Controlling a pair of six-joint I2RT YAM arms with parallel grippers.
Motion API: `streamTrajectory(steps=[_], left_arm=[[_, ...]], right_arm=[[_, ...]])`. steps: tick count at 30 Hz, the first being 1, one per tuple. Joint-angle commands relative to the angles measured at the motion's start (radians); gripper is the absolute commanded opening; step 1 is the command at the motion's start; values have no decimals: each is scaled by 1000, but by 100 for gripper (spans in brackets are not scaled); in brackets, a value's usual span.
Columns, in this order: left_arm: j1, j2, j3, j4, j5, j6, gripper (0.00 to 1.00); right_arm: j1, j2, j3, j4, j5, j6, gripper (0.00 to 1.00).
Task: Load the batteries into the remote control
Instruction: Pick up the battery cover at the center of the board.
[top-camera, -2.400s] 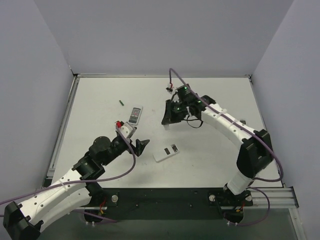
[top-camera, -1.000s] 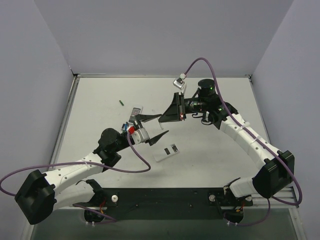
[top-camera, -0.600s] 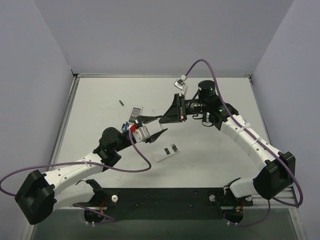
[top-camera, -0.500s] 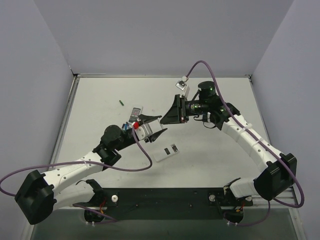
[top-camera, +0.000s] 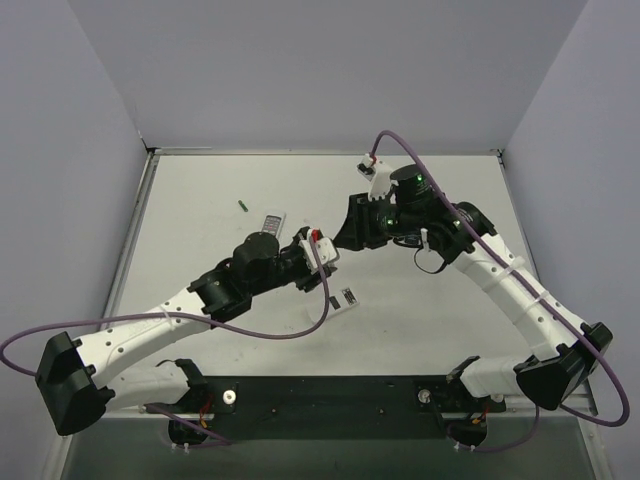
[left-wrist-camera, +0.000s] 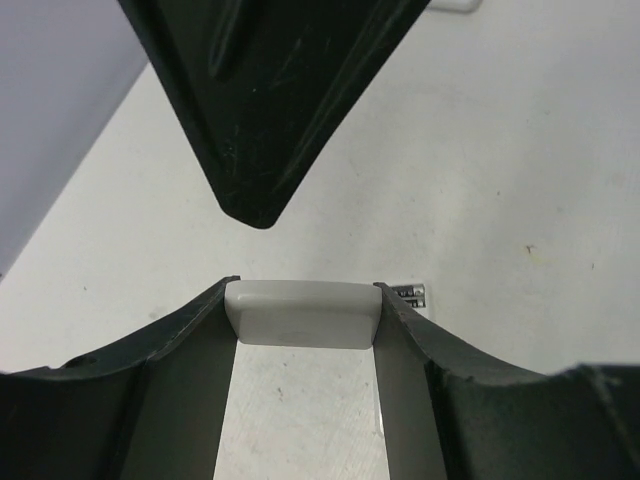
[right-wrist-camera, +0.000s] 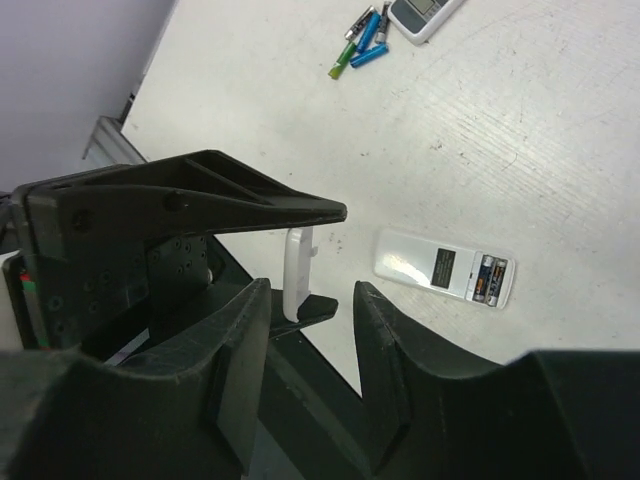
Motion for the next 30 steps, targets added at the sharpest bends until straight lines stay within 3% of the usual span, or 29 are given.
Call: streamTrajectory(steps=[1, 25, 30], left_arm=[[-13, 22, 77, -147, -55, 4, 36], [-38, 83, 140, -181, -76, -75, 35], [-36, 105, 155, -209, -82, -90, 35]], right_arm=[[54, 25, 56, -66, 134, -61, 34], [129, 93, -22, -36, 114, -40, 30], [129, 102, -53, -35, 125, -63, 23]])
